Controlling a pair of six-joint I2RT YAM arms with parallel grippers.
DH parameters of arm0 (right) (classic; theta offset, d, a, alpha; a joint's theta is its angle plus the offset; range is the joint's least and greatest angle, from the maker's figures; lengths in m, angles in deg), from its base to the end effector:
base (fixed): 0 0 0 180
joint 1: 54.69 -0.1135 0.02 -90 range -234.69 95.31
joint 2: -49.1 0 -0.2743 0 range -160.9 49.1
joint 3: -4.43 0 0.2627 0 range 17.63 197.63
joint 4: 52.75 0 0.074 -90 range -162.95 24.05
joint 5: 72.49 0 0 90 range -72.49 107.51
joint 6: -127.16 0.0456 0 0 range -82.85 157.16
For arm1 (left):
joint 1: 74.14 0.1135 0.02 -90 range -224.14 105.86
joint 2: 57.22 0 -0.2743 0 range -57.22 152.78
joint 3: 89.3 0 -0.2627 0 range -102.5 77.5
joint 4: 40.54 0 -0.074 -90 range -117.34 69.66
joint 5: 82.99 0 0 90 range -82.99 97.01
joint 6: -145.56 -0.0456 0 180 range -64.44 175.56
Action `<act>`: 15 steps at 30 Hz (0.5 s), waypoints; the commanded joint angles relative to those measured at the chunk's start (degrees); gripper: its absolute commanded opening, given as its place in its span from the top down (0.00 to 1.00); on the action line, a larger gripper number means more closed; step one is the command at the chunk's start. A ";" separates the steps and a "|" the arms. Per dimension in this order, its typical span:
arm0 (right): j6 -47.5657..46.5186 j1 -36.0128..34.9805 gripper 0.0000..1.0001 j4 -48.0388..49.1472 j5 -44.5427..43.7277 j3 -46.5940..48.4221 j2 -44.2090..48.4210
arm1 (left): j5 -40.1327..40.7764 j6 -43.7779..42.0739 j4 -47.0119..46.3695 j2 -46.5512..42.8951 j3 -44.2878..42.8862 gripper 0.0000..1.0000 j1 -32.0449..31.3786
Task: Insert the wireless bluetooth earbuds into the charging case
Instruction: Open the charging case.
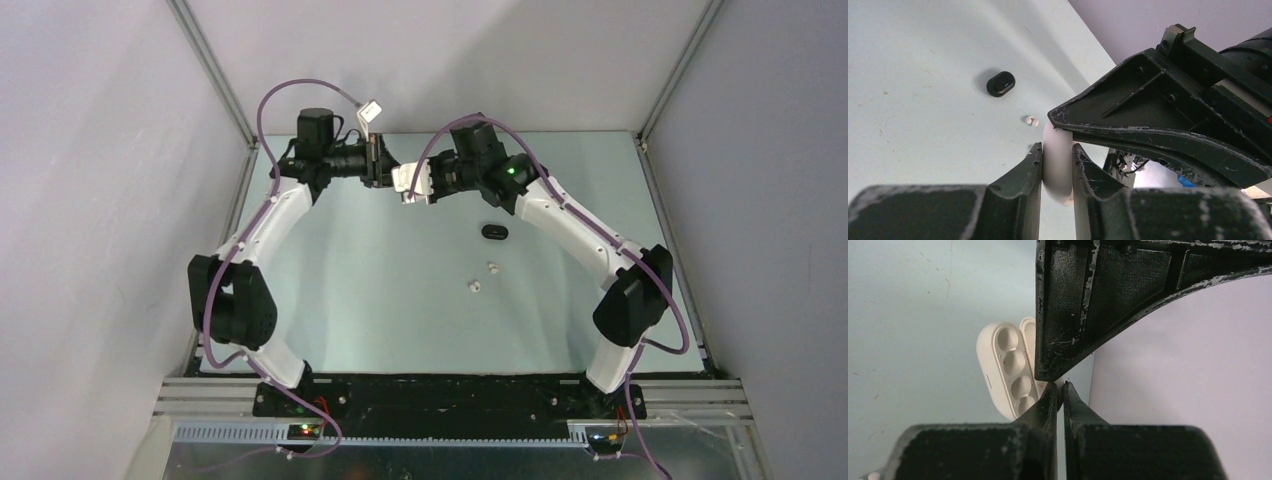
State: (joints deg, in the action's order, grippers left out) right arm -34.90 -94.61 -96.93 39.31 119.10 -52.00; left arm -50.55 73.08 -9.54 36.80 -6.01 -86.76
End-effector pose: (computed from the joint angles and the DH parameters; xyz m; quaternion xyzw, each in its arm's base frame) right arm 0.3176 0.2878 0.3851 -0.7595 0.3995 0.0232 0.5129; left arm 0.3705 -0.1224 0.3528 0.2145 0.7624 -0.5160 0.3265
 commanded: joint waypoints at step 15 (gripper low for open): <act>19.65 3.11 0.43 6.46 3.97 0.68 4.39 | 0.20 -6.49 1.55 -1.09 -6.96 1.00 0.71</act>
State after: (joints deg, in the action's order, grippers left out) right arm -21.69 -91.90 -91.27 40.78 118.16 -49.38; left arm -49.69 69.47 -7.11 36.99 -10.73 -86.39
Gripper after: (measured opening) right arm 0.561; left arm 0.262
